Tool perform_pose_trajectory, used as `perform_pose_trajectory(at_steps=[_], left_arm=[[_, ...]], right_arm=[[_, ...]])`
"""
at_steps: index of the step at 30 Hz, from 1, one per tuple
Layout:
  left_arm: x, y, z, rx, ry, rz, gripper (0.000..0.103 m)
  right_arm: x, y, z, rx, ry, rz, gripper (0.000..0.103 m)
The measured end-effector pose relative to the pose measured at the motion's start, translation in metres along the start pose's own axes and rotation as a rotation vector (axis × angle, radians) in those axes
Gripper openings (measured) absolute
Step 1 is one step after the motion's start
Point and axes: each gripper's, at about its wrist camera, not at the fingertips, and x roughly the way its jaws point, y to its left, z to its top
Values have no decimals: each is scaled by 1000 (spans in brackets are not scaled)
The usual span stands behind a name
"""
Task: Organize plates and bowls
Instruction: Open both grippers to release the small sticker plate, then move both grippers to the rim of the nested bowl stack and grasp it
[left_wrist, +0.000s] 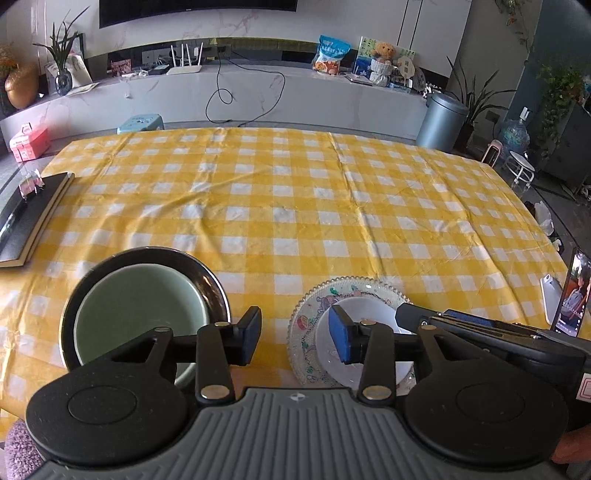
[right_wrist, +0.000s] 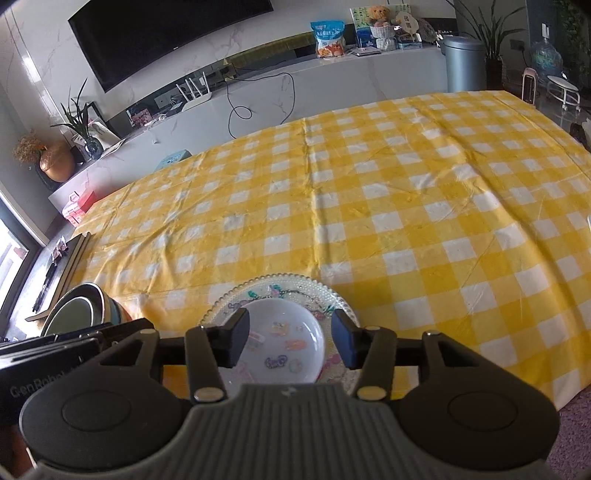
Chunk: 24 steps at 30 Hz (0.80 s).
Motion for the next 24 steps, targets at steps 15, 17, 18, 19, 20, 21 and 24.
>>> perform_pose_trajectory(at_steps=[15, 17, 18, 19, 20, 21, 24], left_arm=[[-44, 68, 2, -43, -85, 131, 65], [-47, 83, 1, -78, -92, 151, 71], [-47, 90, 1, -95, -94, 159, 71], [-48, 98, 0, -119, -93, 167, 72], [-47, 105, -1, -141, -91, 172, 72], [-47, 113, -2, -166, -88, 174, 72], [-43, 133, -7, -227, -70, 160, 73]], right_arm=[[-20, 82, -9, -129, -90, -45, 90], [-22, 91, -9, -160, -111, -35, 90], [-21, 96, -9, -171, -101, -23, 90], [-20, 100, -8, -170, -90, -14, 90], [-19, 103, -7, -158, -82, -3, 90], [-17, 105, -6, -143, -71, 13, 90], [-9, 114, -5, -106, -11, 73, 90]])
